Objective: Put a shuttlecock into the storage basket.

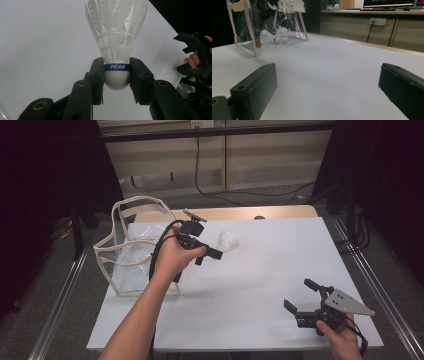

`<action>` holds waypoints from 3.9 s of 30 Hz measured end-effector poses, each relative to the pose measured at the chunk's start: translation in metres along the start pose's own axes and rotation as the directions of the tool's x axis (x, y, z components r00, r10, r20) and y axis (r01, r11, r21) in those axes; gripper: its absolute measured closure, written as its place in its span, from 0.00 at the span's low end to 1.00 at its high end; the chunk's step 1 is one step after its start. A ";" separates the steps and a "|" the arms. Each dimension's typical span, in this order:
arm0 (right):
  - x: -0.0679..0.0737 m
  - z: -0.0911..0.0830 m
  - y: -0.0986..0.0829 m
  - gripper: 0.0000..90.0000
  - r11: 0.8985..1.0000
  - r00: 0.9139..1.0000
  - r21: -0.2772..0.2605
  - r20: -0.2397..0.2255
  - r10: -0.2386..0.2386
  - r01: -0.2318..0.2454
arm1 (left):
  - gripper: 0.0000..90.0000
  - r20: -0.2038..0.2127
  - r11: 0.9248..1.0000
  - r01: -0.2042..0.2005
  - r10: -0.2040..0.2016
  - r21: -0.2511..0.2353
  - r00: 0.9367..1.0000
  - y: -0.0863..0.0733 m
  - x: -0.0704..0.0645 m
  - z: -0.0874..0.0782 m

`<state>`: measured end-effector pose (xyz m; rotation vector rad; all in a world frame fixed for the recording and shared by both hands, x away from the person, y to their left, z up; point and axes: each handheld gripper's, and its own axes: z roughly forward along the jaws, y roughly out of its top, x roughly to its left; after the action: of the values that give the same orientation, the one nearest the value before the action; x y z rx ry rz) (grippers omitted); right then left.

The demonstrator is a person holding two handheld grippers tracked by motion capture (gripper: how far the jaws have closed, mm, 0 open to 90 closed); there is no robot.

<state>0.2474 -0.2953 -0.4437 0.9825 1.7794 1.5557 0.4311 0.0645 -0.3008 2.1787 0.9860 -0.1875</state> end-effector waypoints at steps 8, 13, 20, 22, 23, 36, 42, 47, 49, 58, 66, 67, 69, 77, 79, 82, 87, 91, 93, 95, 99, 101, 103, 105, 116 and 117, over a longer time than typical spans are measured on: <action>0.000 0.000 0.000 0.02 1.000 1.000 0.000 0.000 0.002 -0.002 | 0.73 -0.001 1.000 -0.006 0.006 -0.006 1.000 0.004 -0.002 -0.008; 0.000 0.000 0.000 0.02 1.000 1.000 0.000 0.000 0.002 -0.002 | 0.73 0.001 1.000 -0.004 0.004 -0.004 1.000 0.005 -0.003 -0.014; 0.000 0.000 0.000 0.02 1.000 1.000 -0.001 -0.001 0.003 -0.003 | 0.73 -0.004 1.000 0.001 -0.001 -0.008 1.000 0.008 -0.002 -0.022; 0.000 0.000 0.000 0.02 1.000 1.000 0.000 0.000 0.001 -0.001 | 0.73 -0.004 1.000 0.007 -0.007 -0.012 1.000 0.008 -0.003 -0.023; 0.000 0.000 0.000 0.02 1.000 1.000 0.000 0.000 0.002 -0.002 | 0.73 -0.004 1.000 0.010 -0.010 -0.013 1.000 0.009 -0.003 -0.024; 0.000 0.000 0.000 0.02 1.000 1.000 0.000 -0.002 0.003 -0.003 | 0.73 -0.007 1.000 -0.001 0.001 -0.013 1.000 0.014 -0.003 -0.038; 0.000 0.000 0.000 0.02 1.000 1.000 0.001 -0.001 0.002 -0.002 | 0.73 0.000 1.000 0.003 -0.003 -0.016 1.000 0.017 -0.004 -0.044; 0.000 0.000 0.000 0.02 1.000 1.000 0.000 -0.001 0.001 -0.001 | 0.73 -0.009 1.000 0.000 0.000 -0.018 1.000 0.019 -0.003 -0.050; 0.000 0.000 0.000 0.02 1.000 1.000 0.001 -0.001 0.001 -0.001 | 0.73 -0.009 1.000 0.000 0.000 -0.019 1.000 0.019 -0.003 -0.052; 0.000 0.000 0.000 0.02 1.000 1.000 0.001 0.000 -0.001 0.001 | 0.73 -0.010 1.000 -0.004 0.004 -0.022 1.000 0.020 -0.002 -0.059; 0.000 0.000 0.000 0.02 1.000 1.000 0.000 0.001 -0.002 0.002 | 0.73 -0.021 1.000 -0.005 0.004 -0.027 1.000 0.023 -0.003 -0.069; 0.000 0.000 0.000 0.02 1.000 1.000 0.000 0.000 -0.002 0.002 | 0.73 -0.023 1.000 -0.006 0.005 -0.025 1.000 0.023 -0.002 -0.070; 0.000 0.000 0.000 0.02 1.000 1.000 0.001 -0.001 -0.002 0.002 | 0.73 -0.023 1.000 -0.008 0.007 -0.026 1.000 0.023 -0.002 -0.071; 0.000 0.001 0.000 0.02 1.000 1.000 0.000 -0.001 -0.001 0.001 | 0.73 -0.035 0.999 -0.003 0.002 -0.036 0.999 0.024 0.001 -0.078; 0.000 0.001 0.000 0.02 1.000 1.000 0.000 -0.002 -0.002 0.002 | 0.73 -0.039 0.999 -0.002 0.001 -0.036 0.999 0.024 0.001 -0.079; 0.000 0.000 0.000 0.02 1.000 1.000 0.003 -0.002 -0.003 0.003 | 0.73 -0.041 0.999 -0.004 0.003 -0.032 0.999 0.024 0.002 -0.081; 0.000 0.000 0.000 0.02 1.000 1.000 0.002 0.000 -0.002 0.002 | 0.73 -0.048 0.999 -0.006 0.005 -0.037 0.999 0.025 0.003 -0.085; 0.000 0.000 0.000 0.02 1.000 1.000 0.002 -0.001 -0.002 0.002 | 0.73 -0.052 0.999 -0.007 0.005 -0.036 0.999 0.025 0.003 -0.088; 0.000 0.000 0.000 0.02 1.000 1.000 0.002 -0.001 -0.001 0.001 | 0.73 -0.055 0.999 -0.005 0.003 -0.041 0.998 0.025 0.004 -0.090; 0.000 0.000 0.000 0.02 1.000 1.000 0.002 -0.001 -0.002 0.002 | 0.73 -0.059 0.999 -0.006 0.004 -0.039 0.998 0.025 0.004 -0.092; 0.000 0.000 0.000 0.02 1.000 1.000 0.001 -0.001 -0.002 0.002 | 0.73 -0.062 0.999 -0.005 0.002 -0.042 0.998 0.025 0.005 -0.095; 0.000 0.000 0.000 0.02 1.000 1.000 0.001 0.000 -0.002 0.002 | 0.73 -0.067 0.999 -0.005 0.002 -0.044 0.998 0.025 0.005 -0.097; 0.000 0.000 0.000 0.02 1.000 1.000 0.001 0.000 -0.003 0.003 | 0.73 -0.067 0.999 -0.006 0.003 -0.042 0.998 0.026 0.006 -0.098; 0.000 0.000 0.000 0.02 1.000 1.000 0.002 0.000 -0.001 0.001 | 0.73 -0.070 0.999 -0.005 0.002 -0.042 0.998 0.026 0.006 -0.099; 0.000 0.000 0.000 0.02 1.000 1.000 0.002 0.000 -0.002 0.002 | 0.73 -0.087 0.999 -0.006 0.002 -0.048 0.996 0.026 0.009 -0.107; 0.000 0.000 0.000 0.02 1.000 1.000 0.002 0.000 -0.002 0.002 | 0.73 -0.091 0.999 -0.008 0.004 -0.046 0.996 0.025 0.009 -0.108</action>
<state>0.2477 -0.2952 -0.4438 0.9816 1.7816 1.5529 0.4386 0.1307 -0.2122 2.1635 1.0237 -0.0626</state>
